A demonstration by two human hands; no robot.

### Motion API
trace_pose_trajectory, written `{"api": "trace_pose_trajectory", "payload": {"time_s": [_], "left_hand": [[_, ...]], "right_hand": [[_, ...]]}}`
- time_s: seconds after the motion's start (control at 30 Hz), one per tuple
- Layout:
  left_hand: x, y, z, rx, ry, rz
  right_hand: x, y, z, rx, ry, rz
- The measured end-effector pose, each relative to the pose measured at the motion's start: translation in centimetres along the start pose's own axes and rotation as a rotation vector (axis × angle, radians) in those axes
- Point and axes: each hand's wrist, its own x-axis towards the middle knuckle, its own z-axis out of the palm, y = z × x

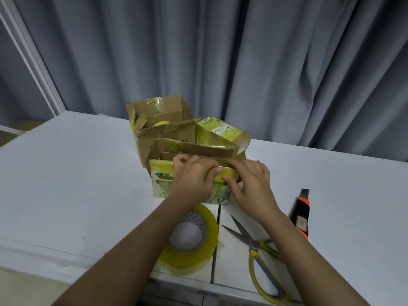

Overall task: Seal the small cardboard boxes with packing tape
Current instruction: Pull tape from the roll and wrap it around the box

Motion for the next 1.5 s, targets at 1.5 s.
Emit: {"api": "trace_pose_trajectory", "payload": {"time_s": [1.5], "left_hand": [[-20.1, -2.3, -7.2, -0.389, -0.121, -0.537]], "right_hand": [[-10.8, -10.0, 1.3, -0.197, -0.451, -0.284]]}}
